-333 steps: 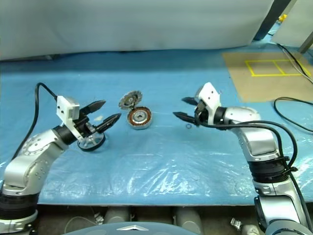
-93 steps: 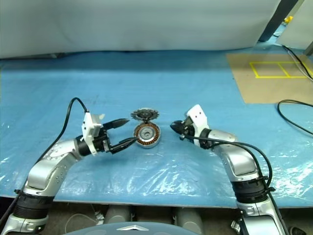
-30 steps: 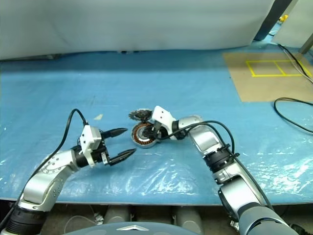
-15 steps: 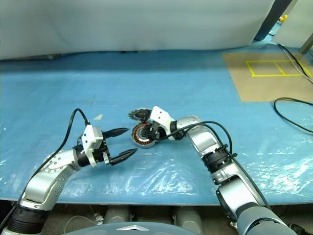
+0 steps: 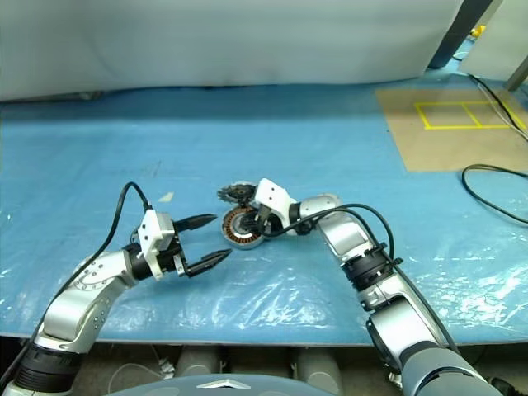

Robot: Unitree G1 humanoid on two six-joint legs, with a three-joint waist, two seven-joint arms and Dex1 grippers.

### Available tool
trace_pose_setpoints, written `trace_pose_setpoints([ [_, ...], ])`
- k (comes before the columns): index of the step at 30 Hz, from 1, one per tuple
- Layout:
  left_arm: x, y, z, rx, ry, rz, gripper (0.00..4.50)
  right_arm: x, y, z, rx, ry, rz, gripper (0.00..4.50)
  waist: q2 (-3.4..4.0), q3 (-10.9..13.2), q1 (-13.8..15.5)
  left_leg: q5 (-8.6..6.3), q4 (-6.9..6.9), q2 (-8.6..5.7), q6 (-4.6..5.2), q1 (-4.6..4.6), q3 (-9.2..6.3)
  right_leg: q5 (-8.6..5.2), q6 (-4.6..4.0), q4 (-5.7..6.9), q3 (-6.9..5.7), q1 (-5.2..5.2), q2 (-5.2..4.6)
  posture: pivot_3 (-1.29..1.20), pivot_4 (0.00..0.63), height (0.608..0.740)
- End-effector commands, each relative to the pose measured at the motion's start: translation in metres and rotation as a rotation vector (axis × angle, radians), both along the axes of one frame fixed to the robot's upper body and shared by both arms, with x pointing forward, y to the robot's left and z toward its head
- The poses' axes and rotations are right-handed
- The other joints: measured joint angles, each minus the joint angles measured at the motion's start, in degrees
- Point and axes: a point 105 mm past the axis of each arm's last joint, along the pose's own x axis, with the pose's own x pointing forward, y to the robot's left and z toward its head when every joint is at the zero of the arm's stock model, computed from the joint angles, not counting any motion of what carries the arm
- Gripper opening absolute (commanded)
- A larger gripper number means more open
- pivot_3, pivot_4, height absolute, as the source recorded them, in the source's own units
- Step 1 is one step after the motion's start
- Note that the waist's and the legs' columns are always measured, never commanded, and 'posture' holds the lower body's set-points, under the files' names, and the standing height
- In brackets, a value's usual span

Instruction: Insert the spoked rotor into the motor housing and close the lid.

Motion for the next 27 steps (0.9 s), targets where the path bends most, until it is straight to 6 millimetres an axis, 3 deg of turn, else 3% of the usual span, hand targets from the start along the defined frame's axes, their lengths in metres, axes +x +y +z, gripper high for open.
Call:
trace_pose_setpoints([
  [1, 0.000, -0.001, 0.008, -0.008, -0.042, -0.005, 4.50, 0.003, -0.002, 0.002, 0.006, -0.011, -0.019, 0.62, 0.00, 0.00, 0.00, 0.00, 0.00, 0.00, 0.00, 0.00, 0.00, 0.00, 0.00, 0.00, 0.00, 0.00, 0.00, 0.00, 0.150, 0.740],
  [2, 0.000, -0.001, 0.008, -0.008, -0.042, -0.004, 4.50, 0.003, -0.002, 0.002, 0.007, -0.014, -0.020, 0.62, 0.00, 0.00, 0.00, 0.00, 0.00, 0.00, 0.00, 0.00, 0.00, 0.00, 0.00, 0.00, 0.00, 0.00, 0.00, 0.00, 0.150, 0.740],
  [7, -0.001, -0.002, 0.007, -0.012, -0.038, -0.003, 4.50, 0.003, -0.004, 0.003, -0.001, -0.024, -0.019, 2.11, 0.00, 0.00, 0.00, 0.00, 0.01, 0.00, 0.00, 0.00, 0.00, 0.00, 0.00, 0.00, 0.00, 0.00, 0.00, 0.00, 0.150, 0.740],
  [15, 0.000, -0.002, 0.008, -0.020, -0.035, 0.001, 4.50, 0.002, -0.006, 0.025, 0.073, 0.006, -0.016, 2.11, 0.00, 0.00, 0.03, 0.00, 0.01, 0.00, 0.00, -0.01, 0.00, 0.01, 0.02, 0.00, 0.00, 0.00, 0.00, 0.00, 0.150, 0.740],
  [27, 0.003, 0.000, 0.007, -0.017, -0.030, 0.006, 4.50, 0.005, 0.005, 0.033, 0.108, -0.014, -0.023, 2.11, 0.00, 0.00, 0.00, 0.00, 0.01, 0.01, 0.00, -0.01, 0.00, 0.00, 0.00, 0.00, 0.00, -0.01, 0.00, 0.00, 0.150, 0.740],
])
